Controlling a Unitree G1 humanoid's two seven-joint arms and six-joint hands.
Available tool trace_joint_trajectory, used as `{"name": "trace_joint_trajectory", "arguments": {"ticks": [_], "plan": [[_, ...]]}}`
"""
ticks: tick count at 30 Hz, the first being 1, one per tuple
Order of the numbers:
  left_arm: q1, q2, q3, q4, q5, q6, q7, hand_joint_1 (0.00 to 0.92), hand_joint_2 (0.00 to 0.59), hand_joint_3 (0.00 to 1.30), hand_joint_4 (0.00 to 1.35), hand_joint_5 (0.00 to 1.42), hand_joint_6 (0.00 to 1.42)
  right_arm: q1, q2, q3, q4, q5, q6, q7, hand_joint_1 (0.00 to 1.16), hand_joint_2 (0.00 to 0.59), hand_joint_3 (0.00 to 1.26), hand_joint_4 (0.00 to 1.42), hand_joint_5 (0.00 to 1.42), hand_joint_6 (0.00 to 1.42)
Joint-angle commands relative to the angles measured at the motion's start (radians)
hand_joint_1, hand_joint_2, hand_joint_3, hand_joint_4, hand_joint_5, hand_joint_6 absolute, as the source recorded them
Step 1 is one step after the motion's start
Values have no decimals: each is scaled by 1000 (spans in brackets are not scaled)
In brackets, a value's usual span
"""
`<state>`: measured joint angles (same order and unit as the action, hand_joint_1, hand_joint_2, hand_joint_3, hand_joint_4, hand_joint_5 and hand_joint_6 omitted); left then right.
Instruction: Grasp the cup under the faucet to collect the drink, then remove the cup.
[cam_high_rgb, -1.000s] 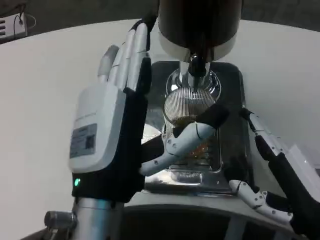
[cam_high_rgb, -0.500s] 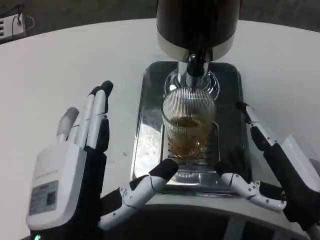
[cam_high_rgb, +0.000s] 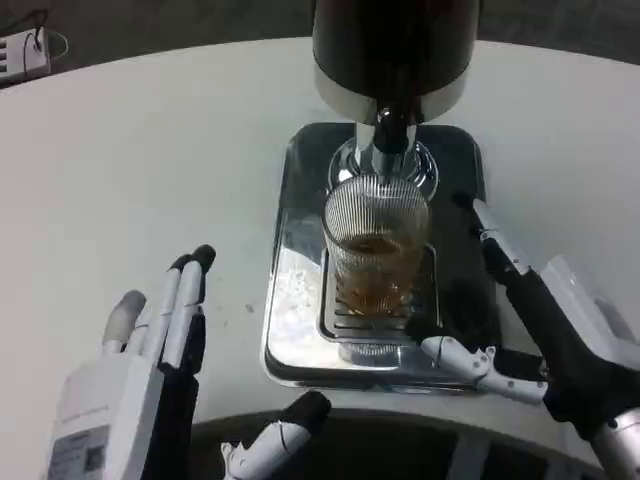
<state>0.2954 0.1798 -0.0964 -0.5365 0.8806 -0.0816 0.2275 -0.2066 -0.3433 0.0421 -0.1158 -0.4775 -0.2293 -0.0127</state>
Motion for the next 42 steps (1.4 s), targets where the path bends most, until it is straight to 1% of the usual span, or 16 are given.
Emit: {"name": "trace_joint_trajectory", "arguments": {"ticks": [1, 8, 13, 17, 24, 27, 31, 35, 37, 42], "plan": [[54, 21, -22, 46, 32, -14, 13, 0, 111, 0, 0, 98, 0, -43, 6, 12, 49, 25, -18, 1, 563, 249, 0, 1, 75, 226], [77, 18, -33, 62, 42, -10, 18, 0, 114, 0, 0, 100, 0, -88, 16, 18, 91, 52, -26, -5, 582, 235, 0, 8, 93, 231], [77, 16, -40, 60, 48, 0, 11, 0, 115, 0, 0, 100, 0, -114, 30, 26, 116, 69, -28, 0, 590, 227, 0, 21, 97, 231], [80, 18, -37, 50, 50, 6, 3, 0, 115, 0, 0, 100, 0, -130, 41, 35, 136, 81, -26, 2, 597, 224, 0, 22, 107, 242], [97, 20, -23, 19, 53, 23, -8, 0, 115, 0, 0, 100, 0, -180, 69, 56, 204, 110, -25, 6, 606, 224, 0, 32, 118, 250], [104, 20, -21, 9, 52, 29, -12, 0, 115, 0, 0, 100, 0, -195, 74, 60, 228, 116, -28, 4, 651, 210, 0, 42, 122, 265], [110, 20, -19, -1, 53, 33, -19, 0, 115, 0, 0, 100, 0, -224, 86, 61, 257, 130, -26, 4, 670, 201, 0, 42, 133, 266], [113, 20, -15, -9, 51, 37, -22, 0, 119, 0, 0, 100, 0, -247, 96, 64, 279, 129, -24, 1, 695, 195, 0, 42, 134, 266], [117, 21, -12, -13, 48, 38, -24, 0, 120, 0, 0, 100, 0, -249, 100, 68, 281, 128, -27, 4, 698, 191, 0, 56, 140, 266], [128, 21, -6, -19, 45, 39, -25, 0, 121, 0, 0, 100, 0, -252, 121, 75, 280, 126, -10, 0, 725, 191, 0, 80, 164, 281]]}}
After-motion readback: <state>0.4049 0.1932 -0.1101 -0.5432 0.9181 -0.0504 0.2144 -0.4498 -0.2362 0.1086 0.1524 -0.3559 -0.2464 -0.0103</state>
